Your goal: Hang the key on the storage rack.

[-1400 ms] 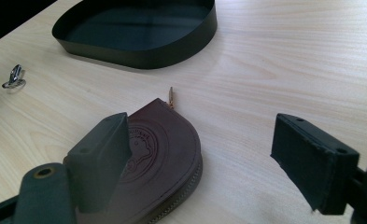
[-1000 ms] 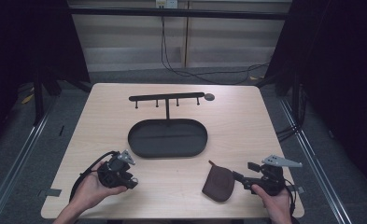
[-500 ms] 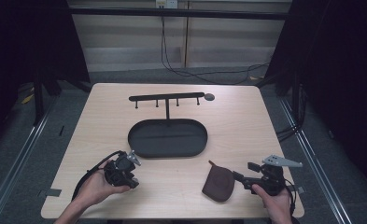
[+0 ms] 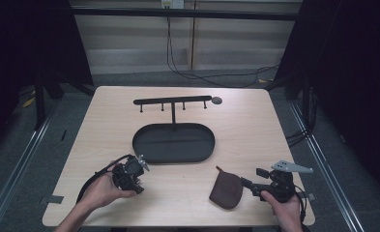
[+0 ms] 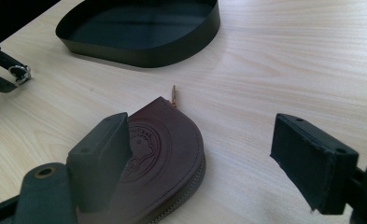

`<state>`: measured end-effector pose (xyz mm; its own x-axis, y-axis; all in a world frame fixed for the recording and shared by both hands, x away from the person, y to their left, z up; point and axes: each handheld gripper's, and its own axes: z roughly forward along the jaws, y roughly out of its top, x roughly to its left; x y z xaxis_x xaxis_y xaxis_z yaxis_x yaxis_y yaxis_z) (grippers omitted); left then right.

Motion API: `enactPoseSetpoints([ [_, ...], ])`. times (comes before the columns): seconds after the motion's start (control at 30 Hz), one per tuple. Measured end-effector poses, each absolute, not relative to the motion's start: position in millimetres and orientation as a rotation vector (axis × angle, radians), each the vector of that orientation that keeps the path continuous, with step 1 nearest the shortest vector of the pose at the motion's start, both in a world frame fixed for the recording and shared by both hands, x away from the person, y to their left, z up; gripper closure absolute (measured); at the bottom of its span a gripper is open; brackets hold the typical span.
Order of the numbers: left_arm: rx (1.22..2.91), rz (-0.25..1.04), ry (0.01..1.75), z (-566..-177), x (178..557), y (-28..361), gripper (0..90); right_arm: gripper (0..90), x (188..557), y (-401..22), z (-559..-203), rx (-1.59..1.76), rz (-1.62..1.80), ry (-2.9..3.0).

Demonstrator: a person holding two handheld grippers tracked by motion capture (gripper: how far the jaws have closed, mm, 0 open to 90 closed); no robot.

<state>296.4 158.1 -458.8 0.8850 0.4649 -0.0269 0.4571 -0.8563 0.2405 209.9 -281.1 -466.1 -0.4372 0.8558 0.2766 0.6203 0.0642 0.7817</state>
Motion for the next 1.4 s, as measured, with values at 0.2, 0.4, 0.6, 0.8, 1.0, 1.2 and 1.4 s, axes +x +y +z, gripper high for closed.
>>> enactPoseSetpoints([
  [0.2,2.812,0.062,0.727,-458.4,301.5,159.3,73.1,19.9,210.4,-281.7,-466.7,1.498,1.312,2.080],
  [0.4,2.810,0.026,0.750,-457.8,306.1,162.0,84.2,19.9,210.6,-281.4,-467.0,1.503,1.311,2.082],
  [0.6,2.793,-0.014,0.780,-456.1,309.1,164.8,88.9,19.9,210.9,-281.3,-467.2,1.504,1.309,2.081],
  [0.8,2.758,-0.026,0.776,-449.4,310.6,170.3,89.0,19.9,210.9,-280.9,-467.3,1.504,1.304,2.086],
  [1.0,2.755,-0.036,0.788,-447.1,310.2,172.7,88.9,19.9,211.2,-281.0,-467.6,1.508,1.306,2.087],
  [1.2,2.751,-0.015,0.785,-437.4,307.6,174.0,89.0,19.9,211.2,-281.4,-467.6,1.514,1.309,2.087],
  [1.4,2.740,0.016,0.791,-426.7,306.8,178.3,89.0,19.8,211.2,-281.3,-467.7,1.515,1.307,2.089],
])
